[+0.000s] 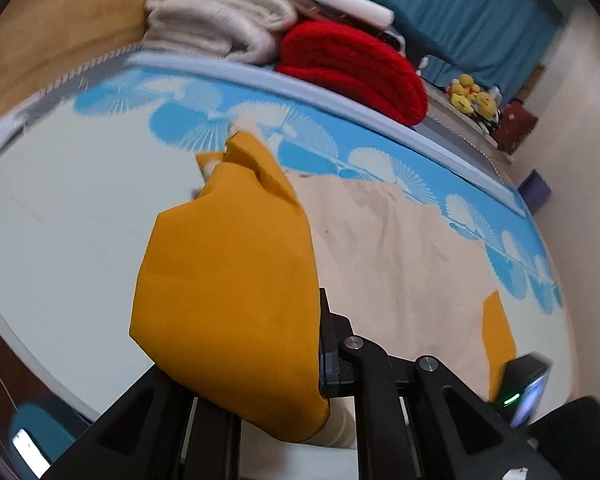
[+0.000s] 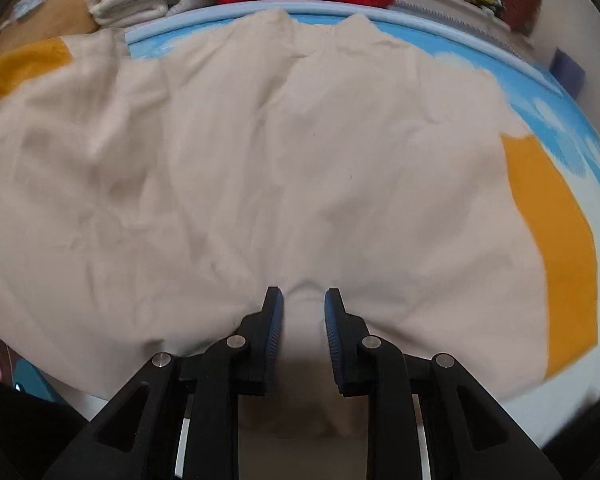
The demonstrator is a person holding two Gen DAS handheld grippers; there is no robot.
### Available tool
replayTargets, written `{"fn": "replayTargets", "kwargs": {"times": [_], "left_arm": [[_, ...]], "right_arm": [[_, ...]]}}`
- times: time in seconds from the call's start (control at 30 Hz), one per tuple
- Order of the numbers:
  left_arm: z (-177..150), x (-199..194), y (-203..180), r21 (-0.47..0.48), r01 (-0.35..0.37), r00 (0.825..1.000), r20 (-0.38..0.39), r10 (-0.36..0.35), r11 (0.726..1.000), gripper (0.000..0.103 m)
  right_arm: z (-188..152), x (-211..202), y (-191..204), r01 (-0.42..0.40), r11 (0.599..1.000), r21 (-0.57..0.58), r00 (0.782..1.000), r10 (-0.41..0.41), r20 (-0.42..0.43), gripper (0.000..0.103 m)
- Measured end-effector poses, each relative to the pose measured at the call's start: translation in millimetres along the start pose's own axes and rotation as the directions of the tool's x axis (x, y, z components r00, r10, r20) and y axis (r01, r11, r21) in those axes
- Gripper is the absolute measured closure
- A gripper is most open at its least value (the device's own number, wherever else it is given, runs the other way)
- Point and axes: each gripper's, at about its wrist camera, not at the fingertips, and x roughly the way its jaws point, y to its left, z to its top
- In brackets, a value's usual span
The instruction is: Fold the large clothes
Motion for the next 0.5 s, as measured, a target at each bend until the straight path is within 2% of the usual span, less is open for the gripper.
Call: {"fn": "replayTargets", "kwargs": {"times": [0.03,0.1,0.23,0.3,0.37,0.5], "left_arm": [[2.1,-2.3,-6.7,0.010,0.013,1.000,0.010,-0.013,1.000,0.092],[3.3,-7.6,-19.6,0.039,0.020,1.000,0.022,-0.020,0.999,0.092],[8.6,-14.2,-72.5,0.119,0.047,0.997,0.061,-0.054,0.992,0.092],[9.4,-14.9,-105.7,0.178,0.058,0.994,0.080,-0.073,0.982,0.092],[5.6,-15.8,-143.8,0.256,0.074,0.990,0.097,-0.102,0.964,0.092],[-16.7,-5.5,-235.1,0.415,0.137,0.979,0.081,-0.186,0.899,0.093]], "right_arm": [[7.3,-8.9,-10.1,-0.026,0.999,0.043,1.000,0.026,-0.005,0.079],[22.1,-33.8,-30.5,-0.049,0.995,0.088,0.998,0.046,0.043,0.079],[54.3,-105.2,-88.3,-0.055,0.994,0.094,0.978,0.035,0.204,0.079],[64.1,-138.6,-120.9,-0.048,0.996,0.077,0.960,0.025,0.280,0.076],[64.3,-171.9,-154.0,-0.004,0.999,0.035,0.932,-0.009,0.362,0.070],[38.4,-213.7,-207.1,0.086,0.996,-0.006,0.878,-0.073,0.472,0.062]]}}
